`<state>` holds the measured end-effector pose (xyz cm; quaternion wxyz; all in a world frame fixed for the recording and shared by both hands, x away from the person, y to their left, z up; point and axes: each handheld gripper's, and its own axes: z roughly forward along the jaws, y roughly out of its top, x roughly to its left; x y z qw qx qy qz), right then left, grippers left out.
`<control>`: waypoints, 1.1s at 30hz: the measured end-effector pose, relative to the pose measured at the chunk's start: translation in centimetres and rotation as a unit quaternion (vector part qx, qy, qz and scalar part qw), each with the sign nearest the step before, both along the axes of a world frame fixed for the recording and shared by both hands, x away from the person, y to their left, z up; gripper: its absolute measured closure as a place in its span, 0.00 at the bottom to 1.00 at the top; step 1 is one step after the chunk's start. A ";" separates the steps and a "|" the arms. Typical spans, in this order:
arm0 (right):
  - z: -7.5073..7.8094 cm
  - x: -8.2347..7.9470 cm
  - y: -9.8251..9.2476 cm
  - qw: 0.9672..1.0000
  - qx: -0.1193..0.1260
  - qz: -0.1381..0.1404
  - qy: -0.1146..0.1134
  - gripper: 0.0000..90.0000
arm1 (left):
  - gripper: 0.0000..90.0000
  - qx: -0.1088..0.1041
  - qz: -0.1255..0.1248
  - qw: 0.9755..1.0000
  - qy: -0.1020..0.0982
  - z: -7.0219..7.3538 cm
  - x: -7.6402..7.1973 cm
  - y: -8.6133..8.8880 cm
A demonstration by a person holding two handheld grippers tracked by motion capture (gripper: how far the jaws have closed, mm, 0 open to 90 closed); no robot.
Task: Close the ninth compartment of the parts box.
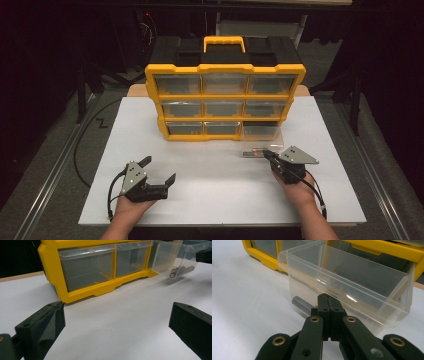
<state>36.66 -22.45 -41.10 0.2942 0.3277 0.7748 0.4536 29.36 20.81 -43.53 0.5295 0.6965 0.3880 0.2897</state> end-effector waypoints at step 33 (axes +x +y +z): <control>-0.2 1.7 0.4 1.000 0.003 -0.021 -0.014 1.00 | 0.01 0.001 -0.013 1.000 -0.003 0.0 -0.1 -0.2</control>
